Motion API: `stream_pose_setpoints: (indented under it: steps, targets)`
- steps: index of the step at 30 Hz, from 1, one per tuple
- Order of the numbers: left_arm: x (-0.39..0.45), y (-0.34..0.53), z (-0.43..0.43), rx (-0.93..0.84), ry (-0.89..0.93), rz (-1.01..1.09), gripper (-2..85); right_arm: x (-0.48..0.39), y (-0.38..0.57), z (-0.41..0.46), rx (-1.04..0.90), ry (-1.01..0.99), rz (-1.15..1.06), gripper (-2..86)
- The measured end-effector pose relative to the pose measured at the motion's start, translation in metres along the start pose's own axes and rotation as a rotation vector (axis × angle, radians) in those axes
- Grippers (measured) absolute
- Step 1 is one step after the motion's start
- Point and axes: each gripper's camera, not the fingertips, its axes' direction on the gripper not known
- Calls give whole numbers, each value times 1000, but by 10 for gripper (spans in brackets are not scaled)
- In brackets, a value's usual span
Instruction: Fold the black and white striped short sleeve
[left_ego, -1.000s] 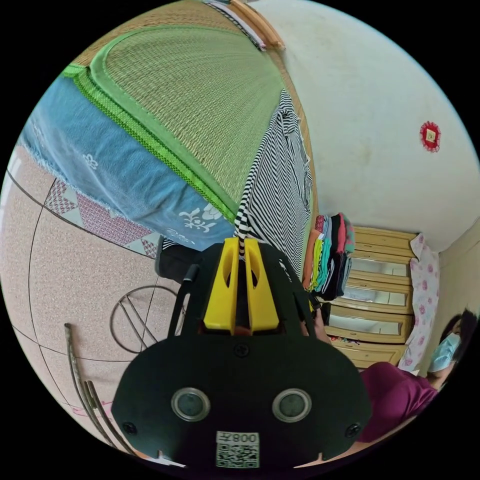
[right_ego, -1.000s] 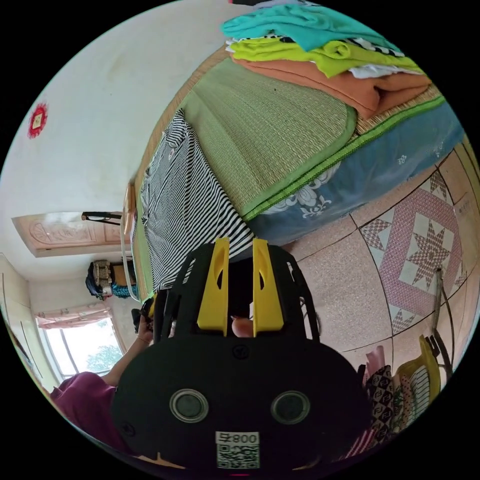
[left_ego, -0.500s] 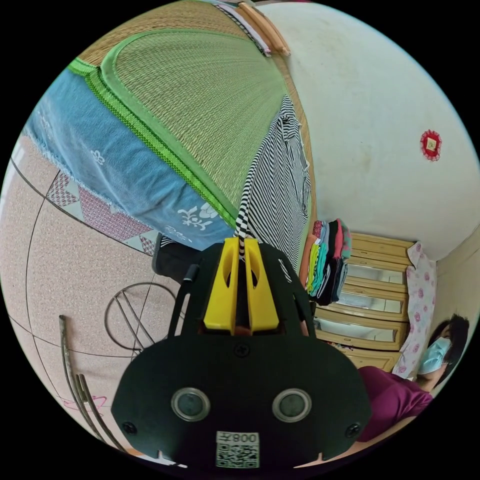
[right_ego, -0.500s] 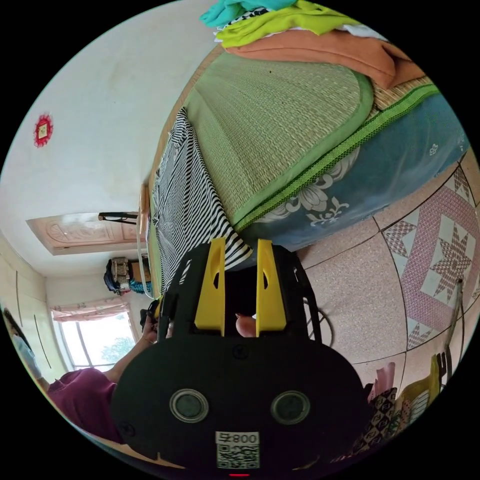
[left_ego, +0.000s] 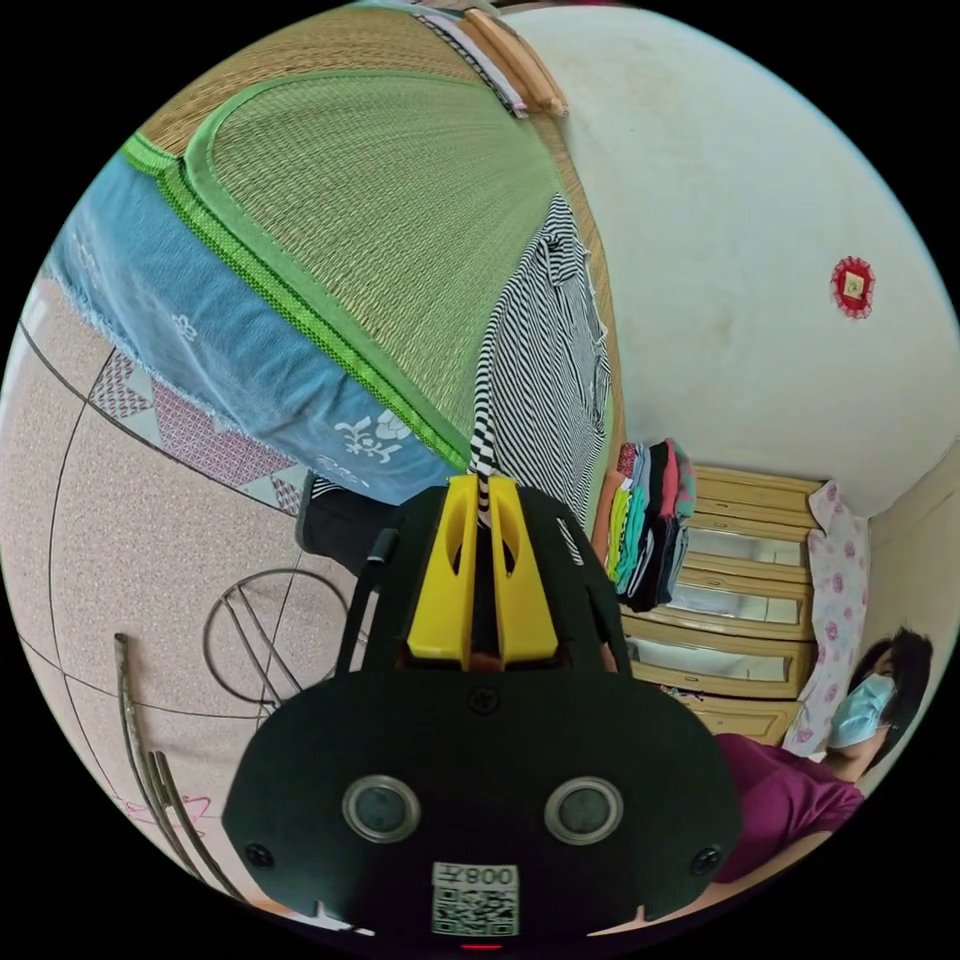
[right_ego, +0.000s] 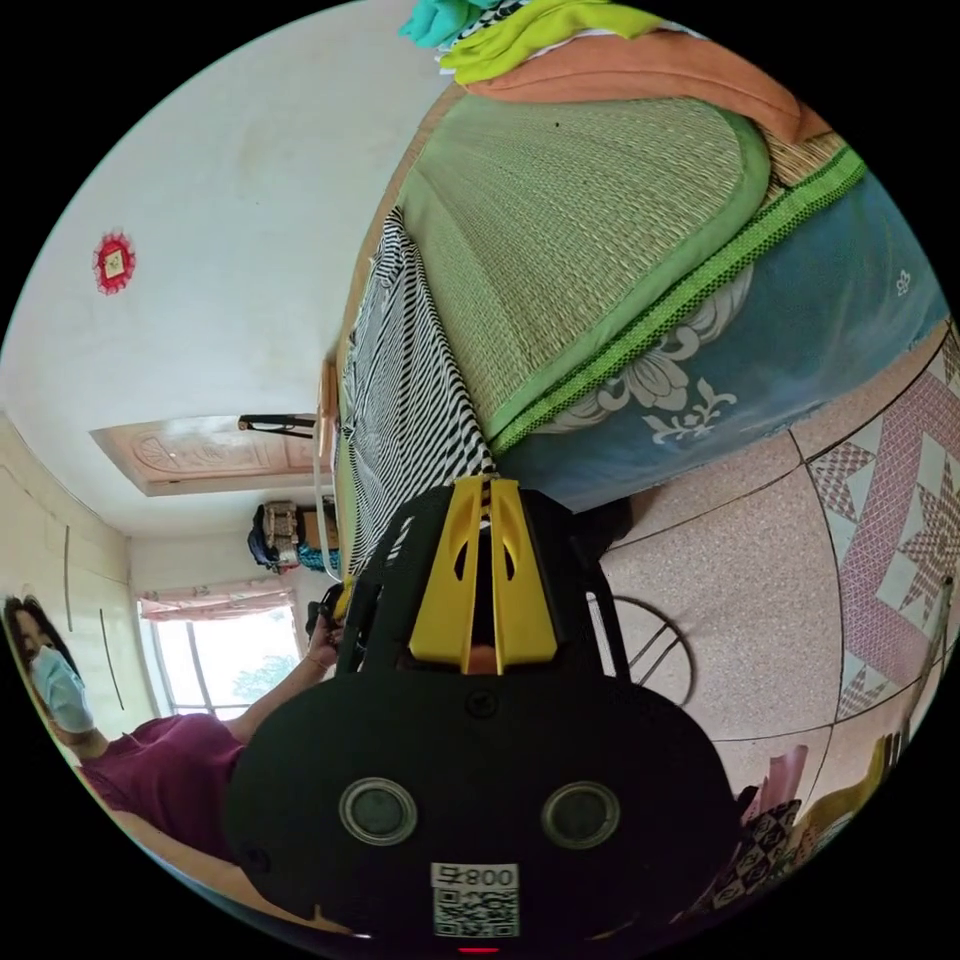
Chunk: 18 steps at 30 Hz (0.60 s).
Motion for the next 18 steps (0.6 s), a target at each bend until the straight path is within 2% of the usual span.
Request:
stream_pose_setpoints:
  steps: [7,18]
  targets:
    - [1,20,-36,22,93,37,15,-20,2,-49,25,-137,-45,8]
    - [10,52,-107,74,254,141,15,-99,7,-143,80,-283,-237,5]
